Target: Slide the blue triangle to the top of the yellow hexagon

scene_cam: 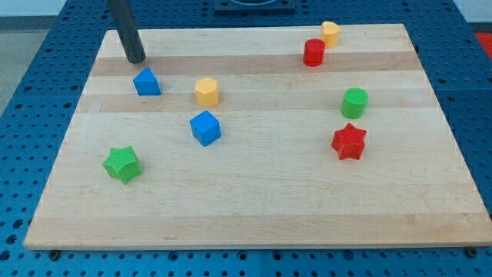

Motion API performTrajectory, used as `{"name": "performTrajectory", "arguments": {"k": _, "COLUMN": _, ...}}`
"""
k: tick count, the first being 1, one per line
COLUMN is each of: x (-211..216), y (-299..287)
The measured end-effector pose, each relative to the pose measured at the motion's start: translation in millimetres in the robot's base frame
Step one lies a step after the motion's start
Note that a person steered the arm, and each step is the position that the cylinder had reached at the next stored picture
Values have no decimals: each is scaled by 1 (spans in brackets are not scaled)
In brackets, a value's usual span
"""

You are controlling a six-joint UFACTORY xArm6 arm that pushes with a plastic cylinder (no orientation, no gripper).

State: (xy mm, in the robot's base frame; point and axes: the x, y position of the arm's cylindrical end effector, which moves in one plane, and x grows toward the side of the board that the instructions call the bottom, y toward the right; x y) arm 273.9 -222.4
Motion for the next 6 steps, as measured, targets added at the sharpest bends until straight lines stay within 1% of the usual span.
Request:
{"name": "performTrajectory", "arguments": {"k": 1, "x": 27, "y": -18}}
{"name": "performTrajectory", "arguments": {"k": 2, "x": 58, "y": -22}}
{"name": "performTrajectory", "arguments": {"k": 4, "x": 78, "y": -10}}
{"name": "performTrajectory", "arguments": {"k": 5, "x": 78, "y": -10}}
{"name": "performTrajectory", "arguments": {"k": 6, "x": 78, "y": 9}}
